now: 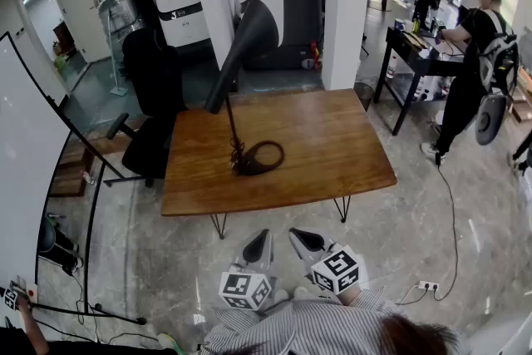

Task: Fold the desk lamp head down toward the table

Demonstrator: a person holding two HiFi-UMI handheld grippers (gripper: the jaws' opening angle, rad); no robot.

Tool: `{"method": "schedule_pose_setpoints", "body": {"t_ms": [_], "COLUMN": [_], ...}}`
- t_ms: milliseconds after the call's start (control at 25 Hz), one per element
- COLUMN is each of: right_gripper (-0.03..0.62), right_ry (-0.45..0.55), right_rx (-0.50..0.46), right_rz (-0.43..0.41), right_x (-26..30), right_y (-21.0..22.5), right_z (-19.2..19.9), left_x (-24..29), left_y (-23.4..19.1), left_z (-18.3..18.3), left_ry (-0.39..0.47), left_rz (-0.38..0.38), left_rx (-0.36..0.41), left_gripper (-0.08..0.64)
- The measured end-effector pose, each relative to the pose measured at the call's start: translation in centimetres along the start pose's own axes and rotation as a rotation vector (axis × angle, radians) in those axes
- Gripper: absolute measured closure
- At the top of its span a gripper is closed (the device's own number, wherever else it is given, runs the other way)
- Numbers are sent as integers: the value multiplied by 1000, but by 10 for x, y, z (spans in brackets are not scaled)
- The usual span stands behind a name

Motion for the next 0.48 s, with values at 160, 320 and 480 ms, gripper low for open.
{"method": "schedule_pose_setpoints", "body": {"t_ms": [160,320,480], "right_gripper": [591,591,591], "right_ry": [12,12,8], "right_rx": [-34,-54,-53], "right_rz": [36,56,51], "right_x": [1,11,21], "right_y": [11,16,17], "right_z": [-10,-15,-18], "left_x": [19,23,26], "left_y": [5,-3,-15], "left_z": [-3,-4,-2], "left_ry": [5,-13,-38], "left_rz": [48,45,23], "left_rx": [13,42,29], "left_gripper": [558,558,558]}}
Point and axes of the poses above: the fingertips, and each gripper's own axes: x forward along the fingers, y to its right, z out of its underside, the point moved 1 cm from there along -x, backward along the fingers, and after that the axes turned 9 degrees about x, right-handed, at the moved point
